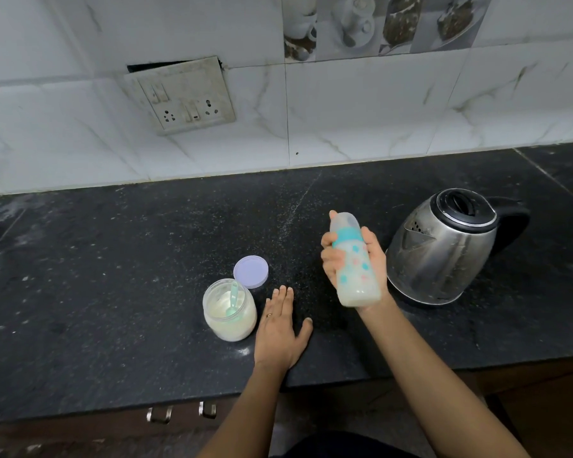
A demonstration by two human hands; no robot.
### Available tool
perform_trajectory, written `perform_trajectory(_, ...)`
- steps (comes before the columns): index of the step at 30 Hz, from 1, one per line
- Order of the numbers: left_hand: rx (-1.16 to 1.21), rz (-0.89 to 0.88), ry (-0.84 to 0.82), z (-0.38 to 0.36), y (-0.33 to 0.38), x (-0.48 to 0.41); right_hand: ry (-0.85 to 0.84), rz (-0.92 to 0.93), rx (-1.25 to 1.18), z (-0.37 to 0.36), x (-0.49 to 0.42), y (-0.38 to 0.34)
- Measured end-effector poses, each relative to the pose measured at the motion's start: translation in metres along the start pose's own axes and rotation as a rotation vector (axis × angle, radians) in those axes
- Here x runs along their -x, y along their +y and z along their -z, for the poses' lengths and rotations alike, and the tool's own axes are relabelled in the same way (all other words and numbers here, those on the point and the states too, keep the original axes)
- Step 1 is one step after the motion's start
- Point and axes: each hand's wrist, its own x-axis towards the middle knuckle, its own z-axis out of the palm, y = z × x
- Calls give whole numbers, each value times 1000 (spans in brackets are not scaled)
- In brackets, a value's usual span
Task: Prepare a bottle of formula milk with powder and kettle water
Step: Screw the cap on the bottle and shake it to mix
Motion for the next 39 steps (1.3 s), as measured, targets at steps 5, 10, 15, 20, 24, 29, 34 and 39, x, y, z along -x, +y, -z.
perform_trajectory(5,0,2,-2,1,1,0,-63,89,1,-9,2,-8)
perform_trajectory(10,3,2,-8,1,0,0,-65,47,96,-22,2,-12)
perform_trajectory(15,2,3,-8,1,1,0,377,148,-8,-29,1,-6)
perform_trajectory(20,-1,5,-7,3,2,0,431,74,-33,-34,5,-3)
perform_trajectory(24,0,6,-5,4,3,1,448,63,-44,-36,5,-8)
perform_trajectory(29,4,5,-5,3,2,1,513,46,-102,-41,10,-10)
perform_trajectory(34,5,5,2,1,2,1,369,-4,-125,-31,7,-16)
perform_trajectory(39,7,2,8,1,1,1,318,49,36,5,5,-10)
